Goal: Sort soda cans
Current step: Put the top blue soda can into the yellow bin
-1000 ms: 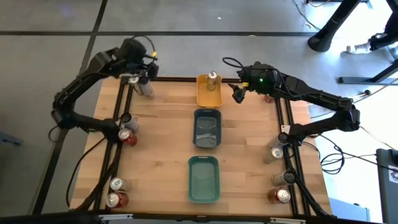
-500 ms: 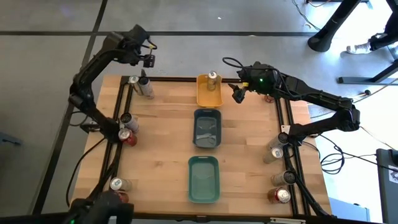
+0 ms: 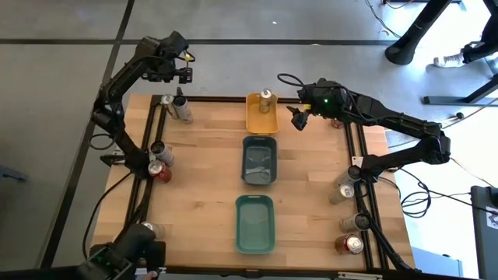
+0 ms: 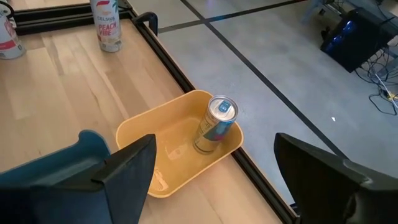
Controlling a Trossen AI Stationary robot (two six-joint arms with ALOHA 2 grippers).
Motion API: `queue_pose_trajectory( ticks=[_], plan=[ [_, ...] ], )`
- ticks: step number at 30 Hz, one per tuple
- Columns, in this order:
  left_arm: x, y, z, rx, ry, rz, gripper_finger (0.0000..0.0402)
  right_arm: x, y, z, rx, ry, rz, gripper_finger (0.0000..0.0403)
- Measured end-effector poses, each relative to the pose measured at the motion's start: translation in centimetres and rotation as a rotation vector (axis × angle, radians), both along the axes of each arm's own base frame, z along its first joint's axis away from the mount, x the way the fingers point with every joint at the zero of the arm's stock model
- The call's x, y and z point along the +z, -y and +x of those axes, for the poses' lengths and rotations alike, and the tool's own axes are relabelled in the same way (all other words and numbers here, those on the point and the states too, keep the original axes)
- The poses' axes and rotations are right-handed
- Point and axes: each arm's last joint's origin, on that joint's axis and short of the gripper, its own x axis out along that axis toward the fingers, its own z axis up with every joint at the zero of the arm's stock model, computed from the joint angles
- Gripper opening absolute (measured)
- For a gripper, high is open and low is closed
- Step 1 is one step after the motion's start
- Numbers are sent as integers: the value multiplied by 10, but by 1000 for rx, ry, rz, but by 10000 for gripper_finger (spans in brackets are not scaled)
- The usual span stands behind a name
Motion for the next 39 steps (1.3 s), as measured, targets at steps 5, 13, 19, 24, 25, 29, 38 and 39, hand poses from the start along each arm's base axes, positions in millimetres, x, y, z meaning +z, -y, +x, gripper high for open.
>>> queue_pose_trajectory(
  ticks=[5, 13, 19, 24, 25, 29, 38, 39],
  plan=[
    [-9, -3, 0, 15, -25, -42, 340, -1, 0, -1, 1, -11, 2, 325],
    [-10, 1, 2, -58, -60, -80, 340, -4, -1, -2, 0, -41, 15, 325],
    [-11, 11, 6, -391, -132, -238, 337, -4, -1, -3, 0, -52, 19, 325],
    [-11, 17, 12, -664, -235, -306, 323, -4, -1, -3, 2, -54, 17, 325],
    [-11, 18, 12, -706, -254, -313, 321, -5, -1, -3, 2, -55, 17, 325],
    [-11, 17, 12, -821, -307, -338, 316, -5, -1, -3, 7, -59, 12, 325],
    [-22, 17, 9, -1024, -369, -433, 317, -5, -1, -3, 21, -69, 8, 325],
    [-27, 18, 8, -1032, -371, -458, 317, -5, -1, -3, 21, -71, 9, 325]
  ],
)
